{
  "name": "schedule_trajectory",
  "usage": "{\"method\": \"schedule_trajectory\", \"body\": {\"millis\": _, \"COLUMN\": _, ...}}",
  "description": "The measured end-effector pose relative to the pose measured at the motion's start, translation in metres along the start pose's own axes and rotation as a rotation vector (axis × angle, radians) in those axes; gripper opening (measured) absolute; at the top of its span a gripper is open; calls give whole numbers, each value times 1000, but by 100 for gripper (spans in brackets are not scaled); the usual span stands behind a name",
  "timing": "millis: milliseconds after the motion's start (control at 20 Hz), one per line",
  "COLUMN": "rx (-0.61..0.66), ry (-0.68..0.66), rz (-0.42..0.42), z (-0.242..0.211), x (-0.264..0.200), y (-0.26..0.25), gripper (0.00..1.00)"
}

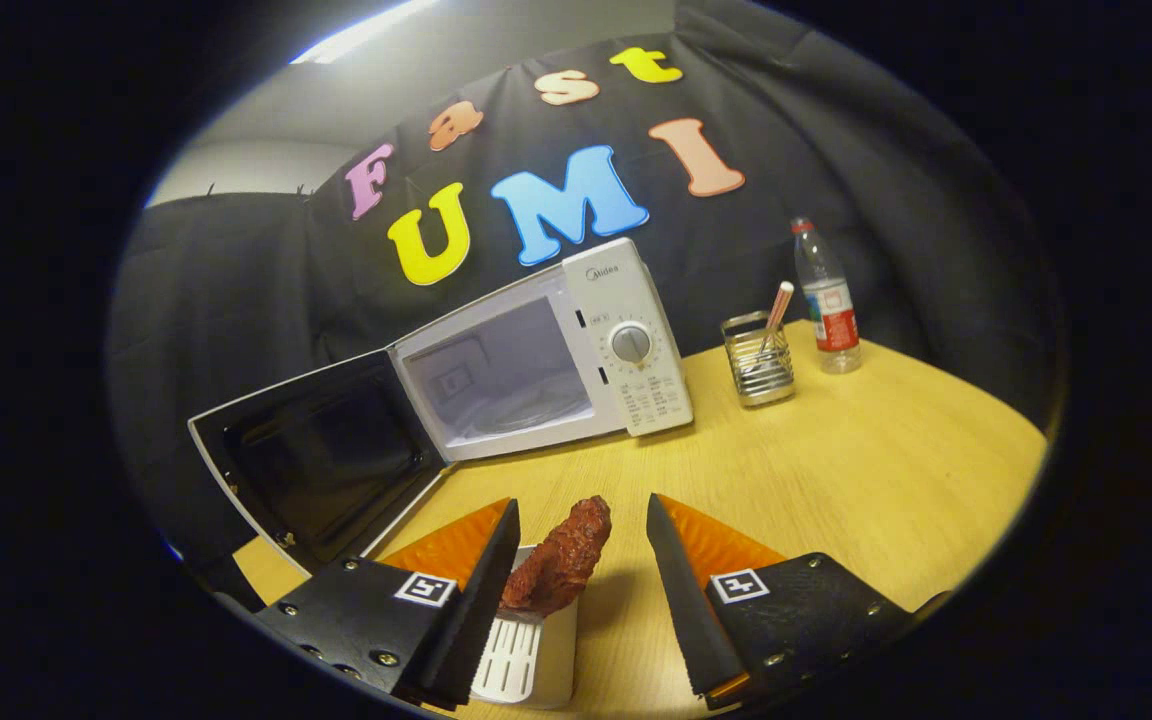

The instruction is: Open the microwave, put the food inside, and close the microwave door.

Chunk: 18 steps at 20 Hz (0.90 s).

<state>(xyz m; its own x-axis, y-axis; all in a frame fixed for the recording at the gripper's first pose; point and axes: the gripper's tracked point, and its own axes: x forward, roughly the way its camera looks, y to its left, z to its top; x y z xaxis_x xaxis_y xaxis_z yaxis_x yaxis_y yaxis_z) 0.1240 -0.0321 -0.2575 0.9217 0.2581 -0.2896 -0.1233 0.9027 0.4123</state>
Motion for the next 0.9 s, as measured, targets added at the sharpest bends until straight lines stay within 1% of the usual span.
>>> {"method": "schedule_trajectory", "body": {"millis": 100, "rx": 74, "ry": 9, "rz": 9, "z": -2, "x": 11, "y": -4, "gripper": 71}}
{"method": "schedule_trajectory", "body": {"millis": 150, "rx": 89, "ry": 13, "rz": 9, "z": -2, "x": 17, "y": -6, "gripper": 71}}
{"method": "schedule_trajectory", "body": {"millis": 250, "rx": 134, "ry": 44, "rz": 51, "z": -6, "x": 22, "y": -1, "gripper": 71}}
{"method": "schedule_trajectory", "body": {"millis": 300, "rx": 154, "ry": 51, "rz": 39, "z": -10, "x": 25, "y": -3, "gripper": 47}}
{"method": "schedule_trajectory", "body": {"millis": 350, "rx": 163, "ry": 45, "rz": 40, "z": -8, "x": 27, "y": -2, "gripper": 41}}
{"method": "schedule_trajectory", "body": {"millis": 400, "rx": 174, "ry": 45, "rz": 62, "z": -7, "x": 29, "y": 2, "gripper": 35}}
{"method": "schedule_trajectory", "body": {"millis": 450, "rx": 209, "ry": 56, "rz": 89, "z": -7, "x": 31, "y": 10, "gripper": 35}}
{"method": "schedule_trajectory", "body": {"millis": 500, "rx": 227, "ry": 70, "rz": 99, "z": -10, "x": 30, "y": 13, "gripper": 23}}
{"method": "schedule_trajectory", "body": {"millis": 550, "rx": 254, "ry": 73, "rz": 117, "z": -7, "x": 32, "y": 14, "gripper": 24}}
{"method": "schedule_trajectory", "body": {"millis": 600, "rx": 288, "ry": 80, "rz": 116, "z": -6, "x": 31, "y": 14, "gripper": 14}}
{"method": "schedule_trajectory", "body": {"millis": 700, "rx": 391, "ry": 92, "rz": 140, "z": 2, "x": 32, "y": 18, "gripper": 14}}
{"method": "schedule_trajectory", "body": {"millis": 750, "rx": 424, "ry": 96, "rz": 136, "z": 2, "x": 32, "y": 19, "gripper": 14}}
{"method": "schedule_trajectory", "body": {"millis": 850, "rx": 397, "ry": 74, "rz": 119, "z": 9, "x": 32, "y": 18, "gripper": 13}}
{"method": "schedule_trajectory", "body": {"millis": 900, "rx": 395, "ry": 81, "rz": 126, "z": 8, "x": 30, "y": 20, "gripper": 13}}
